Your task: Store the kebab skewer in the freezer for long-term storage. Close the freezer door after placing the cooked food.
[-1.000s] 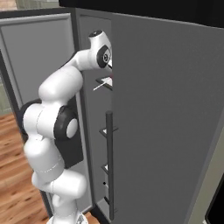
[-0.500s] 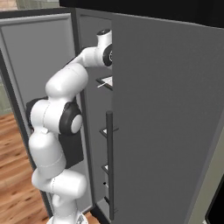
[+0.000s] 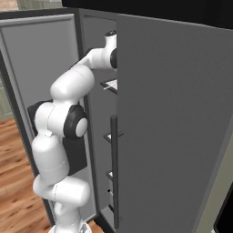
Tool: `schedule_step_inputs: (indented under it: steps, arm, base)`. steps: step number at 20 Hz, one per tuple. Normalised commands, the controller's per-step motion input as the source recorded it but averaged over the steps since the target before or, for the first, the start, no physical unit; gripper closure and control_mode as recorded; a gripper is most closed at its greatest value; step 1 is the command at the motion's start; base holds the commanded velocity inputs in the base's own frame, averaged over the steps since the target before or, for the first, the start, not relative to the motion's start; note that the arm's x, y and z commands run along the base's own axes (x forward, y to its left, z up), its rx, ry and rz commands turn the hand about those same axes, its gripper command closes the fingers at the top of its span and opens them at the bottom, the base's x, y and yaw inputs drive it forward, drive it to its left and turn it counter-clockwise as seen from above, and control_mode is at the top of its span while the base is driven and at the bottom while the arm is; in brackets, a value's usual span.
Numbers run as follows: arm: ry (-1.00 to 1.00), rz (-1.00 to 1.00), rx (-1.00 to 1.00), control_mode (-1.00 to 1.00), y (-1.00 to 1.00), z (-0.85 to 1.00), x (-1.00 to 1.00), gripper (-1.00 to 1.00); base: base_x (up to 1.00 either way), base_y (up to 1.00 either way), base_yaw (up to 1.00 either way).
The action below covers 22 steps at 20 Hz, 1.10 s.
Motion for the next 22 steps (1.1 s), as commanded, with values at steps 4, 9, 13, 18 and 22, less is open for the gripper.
schedule_step_inputs:
  steps: [4, 9, 13, 18, 22]
  arm:
    - [-0.02, 0.02, 0.00, -1.00, -0.06, -0.10, 0.00, 1.00]
    - [0.00, 0.00, 0.00, -1.00, 0.00, -0.03, 0.00, -1.00]
    - [0.00, 0.00, 0.00, -1.00, 0.00, -0.01, 0.00, -1.00]
    - [0.00, 0.00, 0.00, -1.00, 0.00, 0.00, 0.00, -1.00]
    - [0.00, 0.00, 0.00, -1.00, 0.00, 0.00, 0.00, -1.00]
  base:
    - [0.00, 0.00, 0.00]
    - [0.00, 0.00, 0.00]
    - [0.00, 0.00, 0.00]
    - [0.00, 0.00, 0.00]
    - [0.00, 0.00, 0.00]
